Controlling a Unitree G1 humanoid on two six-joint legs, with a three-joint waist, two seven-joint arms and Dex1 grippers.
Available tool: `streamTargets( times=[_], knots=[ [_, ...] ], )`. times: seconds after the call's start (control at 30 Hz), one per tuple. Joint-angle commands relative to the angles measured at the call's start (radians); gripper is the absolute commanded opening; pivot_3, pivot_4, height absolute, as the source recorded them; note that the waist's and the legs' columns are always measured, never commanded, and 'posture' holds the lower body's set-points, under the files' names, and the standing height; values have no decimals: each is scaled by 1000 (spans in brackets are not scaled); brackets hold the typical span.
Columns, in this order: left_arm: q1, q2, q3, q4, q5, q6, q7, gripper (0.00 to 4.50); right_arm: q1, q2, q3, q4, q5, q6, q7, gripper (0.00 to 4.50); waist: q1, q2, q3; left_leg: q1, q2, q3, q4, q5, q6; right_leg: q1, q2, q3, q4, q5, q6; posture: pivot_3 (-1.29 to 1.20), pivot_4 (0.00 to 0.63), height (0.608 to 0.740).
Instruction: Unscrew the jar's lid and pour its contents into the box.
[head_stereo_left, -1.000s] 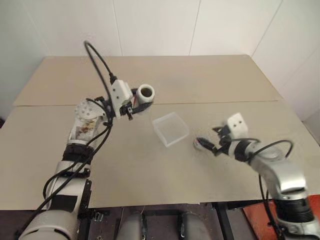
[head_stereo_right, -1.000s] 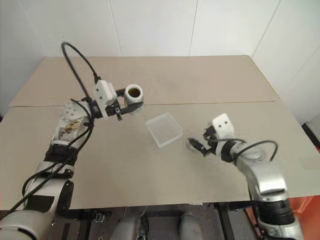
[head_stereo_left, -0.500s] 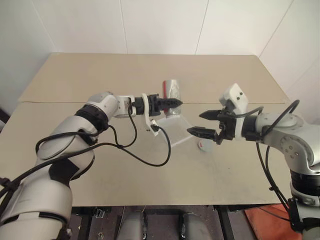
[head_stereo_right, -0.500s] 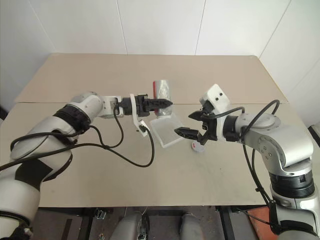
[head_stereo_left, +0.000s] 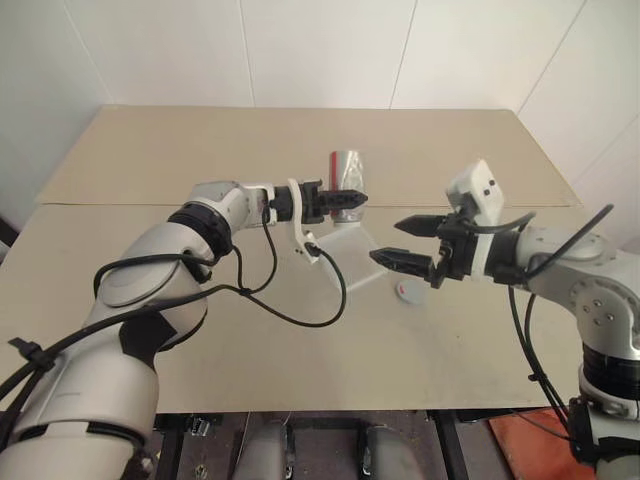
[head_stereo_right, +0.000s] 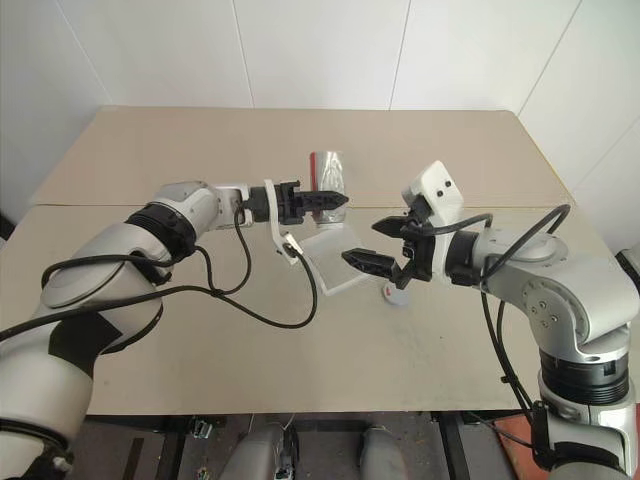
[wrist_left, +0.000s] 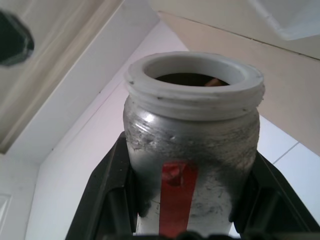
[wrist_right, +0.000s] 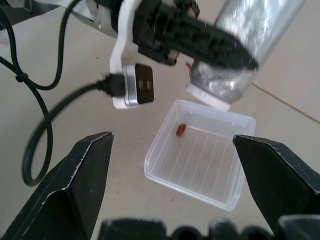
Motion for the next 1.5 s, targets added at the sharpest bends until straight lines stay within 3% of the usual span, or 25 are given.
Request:
streamTargets(
  times=[0.03,0.17,0.3,0.37,0.47,0.7,0.97,1.27,1.5],
  knots=[
    [32,25,177,45,-263,-148,-182,1931,20,-4,-29,-43,-15,-83,-3,4474,-2,0,0,0,0,0,0,0,0,0,0,0,0,0,0,0,150,740],
    [172,19,526,60,-792,-230,-708,1931,79,13,-19,-57,-76,-229,9,4474,-14,0,0,1,1,1,1,2,-3,0,0,0,1,0,0,0,150,740],
    [400,-3,800,-194,-1271,44,-1168,1931,112,24,8,-49,-115,-315,27,4474,-26,1,0,1,1,2,3,4,-6,1,0,1,2,0,0,0,150,740],
    [526,-4,884,-401,-1435,243,-1290,1931,114,28,16,-36,-125,-332,28,4474,-36,1,0,2,1,0,3,3,-6,1,0,2,2,0,0,0,150,740],
    [673,-25,988,-650,-1611,522,-1331,1931,111,40,26,-13,-141,-349,21,4474,-36,1,0,2,1,-6,5,3,-5,1,0,3,3,0,0,0,150,740],
    [877,-84,1078,-850,-1692,722,-1283,1931,119,48,43,30,-170,-381,41,4474,-26,1,-1,4,0,-10,8,-1,2,5,0,3,4,1,1,0,150,740],
    [959,-102,1092,-845,-1665,701,-1280,4473,126,22,41,43,-180,-380,72,4500,-21,1,-1,15,0,-10,8,-2,3,16,0,3,-1,1,1,0,150,740],
    [1159,35,1131,-1130,-1726,782,-1399,4473,201,-28,-4,19,-162,-371,97,4500,-24,1,-1,16,1,-10,8,-2,3,16,0,4,0,1,0,0,150,740],
    [1388,279,1353,-1366,-1954,896,-1658,4473,307,-118,-81,51,-163,-416,189,4500,-26,1,-1,18,3,-10,6,-3,3,16,-1,5,0,1,-1,0,150,740]
  ],
)
